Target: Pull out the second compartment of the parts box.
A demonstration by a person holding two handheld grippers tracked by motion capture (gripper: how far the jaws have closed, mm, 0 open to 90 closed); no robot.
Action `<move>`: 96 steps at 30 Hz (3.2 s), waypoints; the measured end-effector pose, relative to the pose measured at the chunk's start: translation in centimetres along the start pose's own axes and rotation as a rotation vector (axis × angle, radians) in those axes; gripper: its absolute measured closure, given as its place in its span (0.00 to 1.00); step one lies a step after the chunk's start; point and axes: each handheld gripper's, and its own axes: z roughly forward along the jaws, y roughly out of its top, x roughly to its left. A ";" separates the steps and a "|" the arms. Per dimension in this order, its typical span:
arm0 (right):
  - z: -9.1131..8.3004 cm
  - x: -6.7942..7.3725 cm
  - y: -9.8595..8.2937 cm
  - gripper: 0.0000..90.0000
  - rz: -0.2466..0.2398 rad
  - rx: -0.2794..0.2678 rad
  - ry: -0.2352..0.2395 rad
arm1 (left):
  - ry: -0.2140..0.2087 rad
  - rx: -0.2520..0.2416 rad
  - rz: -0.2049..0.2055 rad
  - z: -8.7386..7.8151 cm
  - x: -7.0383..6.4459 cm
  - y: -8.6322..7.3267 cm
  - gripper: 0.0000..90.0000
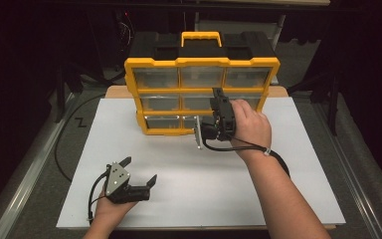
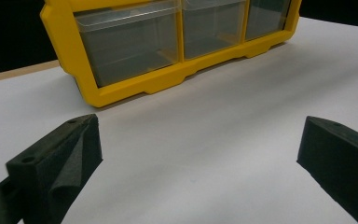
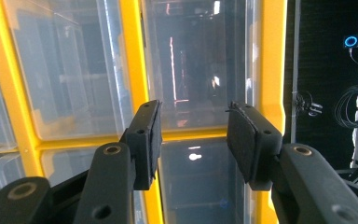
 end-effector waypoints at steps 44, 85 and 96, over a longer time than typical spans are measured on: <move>3.9 -3.6 2.5 0.81 -0.006 -0.001 -0.054 | -0.017 -0.006 -0.020 -0.3 0.1 0.0 0.01; 4.2 -3.0 2.6 0.93 -0.046 0.021 -0.081 | -0.023 -0.008 -0.022 -0.1 0.1 0.0 0.01; 3.3 -2.9 2.6 0.93 -0.033 0.023 -0.079 | -0.029 -0.007 -0.018 0.0 0.1 0.0 0.01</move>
